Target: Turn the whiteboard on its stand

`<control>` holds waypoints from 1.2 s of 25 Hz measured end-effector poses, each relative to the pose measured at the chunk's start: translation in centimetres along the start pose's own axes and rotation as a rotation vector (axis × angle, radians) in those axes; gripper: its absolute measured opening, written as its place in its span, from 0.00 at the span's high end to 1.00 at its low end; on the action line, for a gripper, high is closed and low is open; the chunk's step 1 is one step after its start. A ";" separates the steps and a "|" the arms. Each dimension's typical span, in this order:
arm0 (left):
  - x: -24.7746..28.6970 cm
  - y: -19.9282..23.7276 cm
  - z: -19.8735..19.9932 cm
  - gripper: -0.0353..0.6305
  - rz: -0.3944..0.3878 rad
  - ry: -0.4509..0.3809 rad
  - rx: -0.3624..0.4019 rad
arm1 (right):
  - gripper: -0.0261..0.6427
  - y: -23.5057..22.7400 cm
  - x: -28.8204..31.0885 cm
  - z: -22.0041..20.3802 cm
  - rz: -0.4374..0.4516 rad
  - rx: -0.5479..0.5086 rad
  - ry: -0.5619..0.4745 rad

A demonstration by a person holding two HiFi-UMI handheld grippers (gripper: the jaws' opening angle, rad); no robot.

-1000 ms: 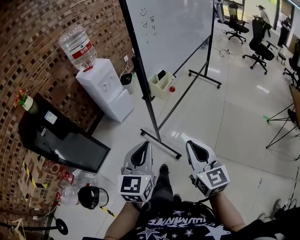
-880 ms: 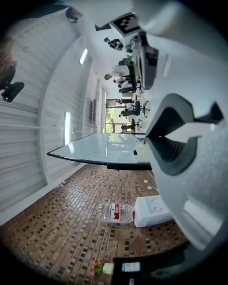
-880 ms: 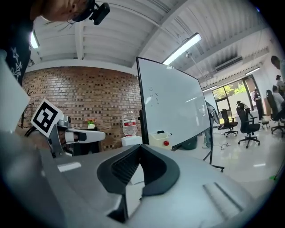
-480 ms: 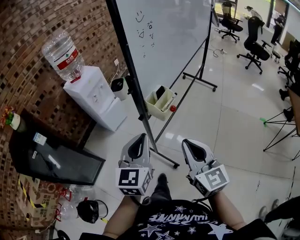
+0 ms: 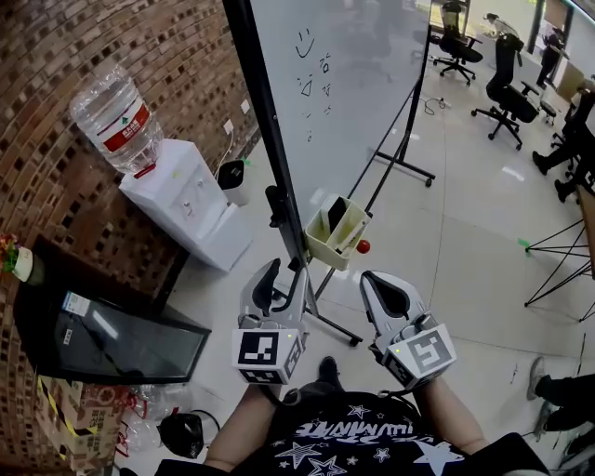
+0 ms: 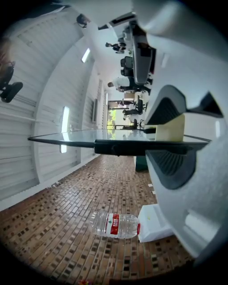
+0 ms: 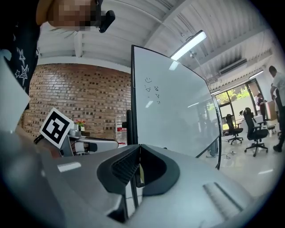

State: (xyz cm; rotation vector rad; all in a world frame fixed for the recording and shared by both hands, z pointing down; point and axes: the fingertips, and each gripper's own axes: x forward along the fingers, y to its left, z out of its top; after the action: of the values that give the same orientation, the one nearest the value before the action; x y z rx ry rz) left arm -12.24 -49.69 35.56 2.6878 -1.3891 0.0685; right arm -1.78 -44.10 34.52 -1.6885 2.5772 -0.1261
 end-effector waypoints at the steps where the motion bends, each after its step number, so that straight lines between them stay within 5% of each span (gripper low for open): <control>1: 0.5 0.4 -0.1 0.67 -0.007 0.001 0.002 | 0.95 0.0 0.6 0.1 0.000 0.001 -0.001; 3: 1.6 1.0 -0.1 0.54 -0.027 0.010 0.022 | 0.95 -0.2 1.5 -0.1 -0.011 0.002 0.001; 5: 2.5 1.6 0.1 0.31 -0.032 0.024 0.056 | 0.95 -0.6 2.3 -0.6 -0.034 0.002 0.004; 7: 3.7 2.1 0.2 0.28 -0.035 0.026 0.071 | 0.95 -0.6 3.1 -0.5 -0.038 0.002 -0.002; 22: 9.3 2.4 0.6 0.28 -0.138 0.020 0.041 | 0.95 -3.3 3.7 -1.0 -0.132 0.021 -0.003; 30: 9.3 2.2 0.9 0.46 -0.128 0.010 0.063 | 0.95 -4.1 4.7 -0.8 -0.103 0.022 0.021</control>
State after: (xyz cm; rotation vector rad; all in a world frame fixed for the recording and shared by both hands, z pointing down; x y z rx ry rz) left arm -8.70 -58.61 35.67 2.8162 -1.2289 0.1168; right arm 0.00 -50.02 35.69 -1.8213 2.4942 -0.1772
